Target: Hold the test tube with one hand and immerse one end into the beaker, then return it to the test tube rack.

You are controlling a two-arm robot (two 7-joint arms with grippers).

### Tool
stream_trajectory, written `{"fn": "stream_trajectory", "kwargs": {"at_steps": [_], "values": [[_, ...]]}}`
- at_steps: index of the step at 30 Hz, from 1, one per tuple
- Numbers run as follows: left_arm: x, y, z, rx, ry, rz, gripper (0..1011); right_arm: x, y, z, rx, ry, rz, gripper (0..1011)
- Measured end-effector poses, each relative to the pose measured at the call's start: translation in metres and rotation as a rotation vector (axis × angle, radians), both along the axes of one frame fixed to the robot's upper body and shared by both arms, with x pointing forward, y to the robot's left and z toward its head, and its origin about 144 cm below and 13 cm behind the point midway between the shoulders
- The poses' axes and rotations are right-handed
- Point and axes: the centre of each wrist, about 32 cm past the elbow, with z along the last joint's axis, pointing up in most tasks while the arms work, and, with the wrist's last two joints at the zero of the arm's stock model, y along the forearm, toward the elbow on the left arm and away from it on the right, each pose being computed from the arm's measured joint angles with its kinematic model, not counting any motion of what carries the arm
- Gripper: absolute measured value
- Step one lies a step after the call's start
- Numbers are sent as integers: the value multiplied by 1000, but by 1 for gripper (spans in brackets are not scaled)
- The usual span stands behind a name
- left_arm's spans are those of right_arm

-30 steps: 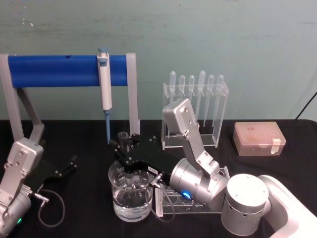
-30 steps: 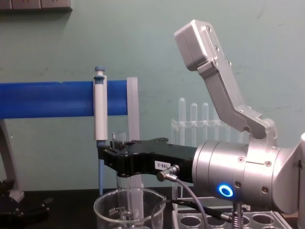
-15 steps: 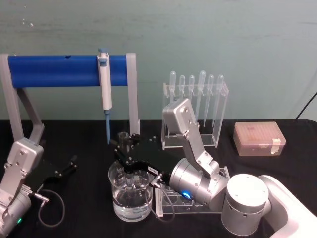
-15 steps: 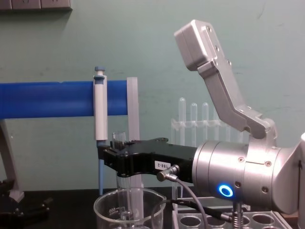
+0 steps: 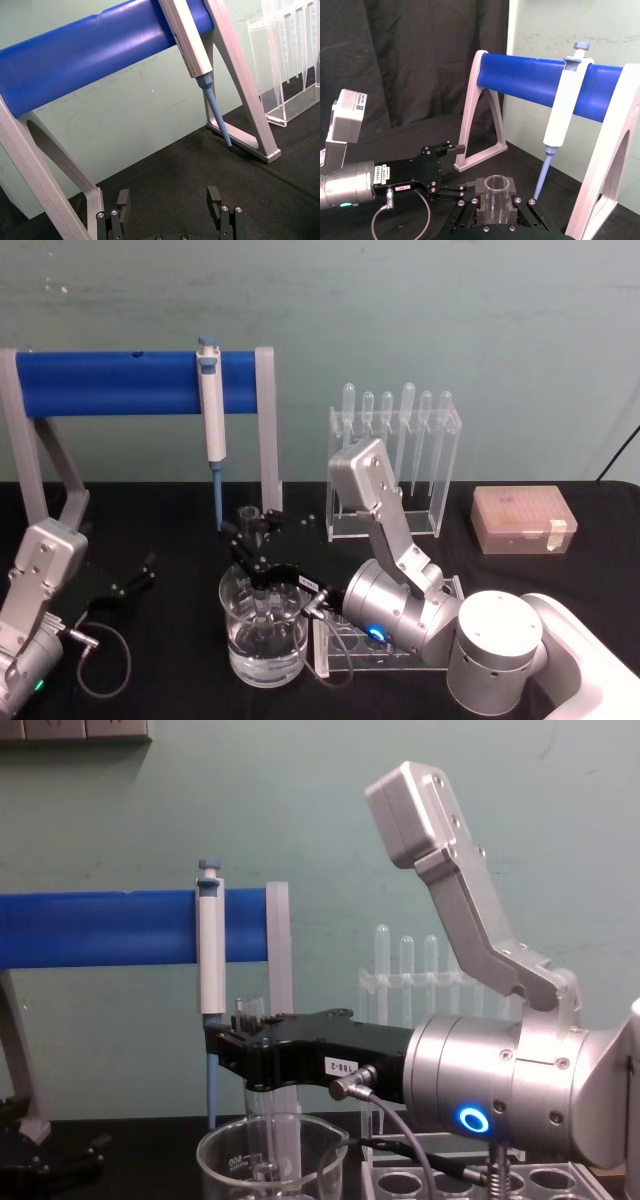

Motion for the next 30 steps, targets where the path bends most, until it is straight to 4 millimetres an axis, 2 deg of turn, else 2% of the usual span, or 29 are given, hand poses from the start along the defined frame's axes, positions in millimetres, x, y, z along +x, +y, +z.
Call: {"fn": "stream_trajectory", "kwargs": {"at_steps": [30], "values": [[0,0,0,0,0,0,1000,0,0,0,0,0,0,223]]}}
